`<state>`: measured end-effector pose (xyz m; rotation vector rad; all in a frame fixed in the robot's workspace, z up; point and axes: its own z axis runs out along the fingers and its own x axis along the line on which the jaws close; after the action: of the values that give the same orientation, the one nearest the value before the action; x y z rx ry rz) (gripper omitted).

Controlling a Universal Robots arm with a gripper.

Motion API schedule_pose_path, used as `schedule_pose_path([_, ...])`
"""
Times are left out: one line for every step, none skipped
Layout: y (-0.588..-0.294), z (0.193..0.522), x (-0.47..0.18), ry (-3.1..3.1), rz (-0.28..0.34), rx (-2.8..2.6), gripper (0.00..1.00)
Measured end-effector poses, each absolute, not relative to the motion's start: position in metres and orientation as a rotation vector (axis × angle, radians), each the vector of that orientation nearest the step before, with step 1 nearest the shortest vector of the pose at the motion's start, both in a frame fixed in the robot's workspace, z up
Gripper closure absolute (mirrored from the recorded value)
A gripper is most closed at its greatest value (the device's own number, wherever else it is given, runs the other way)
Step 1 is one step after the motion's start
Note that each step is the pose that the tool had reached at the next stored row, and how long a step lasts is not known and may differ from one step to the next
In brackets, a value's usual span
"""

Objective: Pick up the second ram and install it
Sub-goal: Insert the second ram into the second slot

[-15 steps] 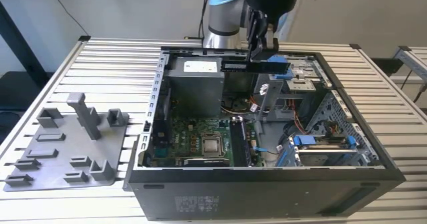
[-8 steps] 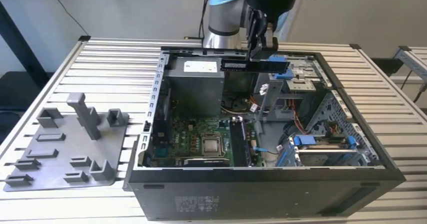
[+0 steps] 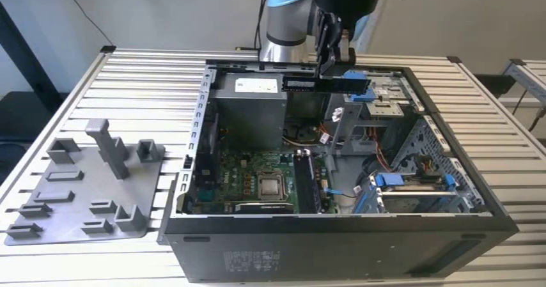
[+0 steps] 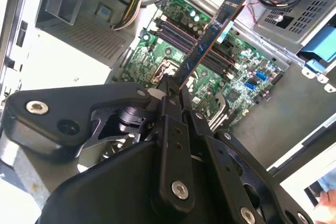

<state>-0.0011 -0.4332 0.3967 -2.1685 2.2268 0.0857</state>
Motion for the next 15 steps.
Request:
schedule_pose_path([-0.4332, 0.3967, -0.0011, 2.227, 0.086, -2.168, 0.86])
schedule_pose_path([-0.4332, 0.3967, -0.0011, 2.227, 0.086, -2.169, 0.86])
schedule_pose_path([-0.4332, 0.3967, -0.001, 2.227, 0.086, -2.169, 0.86])
schedule_pose_path([-0.4333, 0.3967, -0.001, 2.227, 0.086, -2.169, 0.86])
schedule_pose_path([-0.4333, 0.3967, -0.0011, 2.227, 0.086, -2.169, 0.86])
schedule_pose_path([-0.4333, 0.3967, -0.0011, 2.227, 0.086, -2.169, 0.86])
schedule_pose_path([-0.4333, 0.3967, -0.0011, 2.227, 0.086, -2.168, 0.86])
schedule_pose_path([-0.4333, 0.3967, -0.0011, 2.228, 0.086, -2.167, 0.86])
schedule_pose_path([-0.4333, 0.3967, -0.0011, 2.231, 0.086, -2.164, 0.86])
schedule_pose_path([-0.4333, 0.3967, -0.001, 2.236, 0.085, -2.159, 0.86])
schedule_pose_path([-0.4333, 0.3967, -0.0012, 2.242, 0.085, -2.152, 0.86])
schedule_pose_path([-0.4333, 0.3967, -0.0012, 2.248, 0.085, -2.146, 0.86])
schedule_pose_path([-0.4333, 0.3966, -0.0011, 2.255, 0.085, -2.139, 0.86])
schedule_pose_path([-0.4333, 0.3966, -0.0011, 2.262, 0.085, -2.13, 0.86])
schedule_pose_path([-0.4334, 0.3966, -0.0011, 2.27, 0.085, -2.122, 0.86])
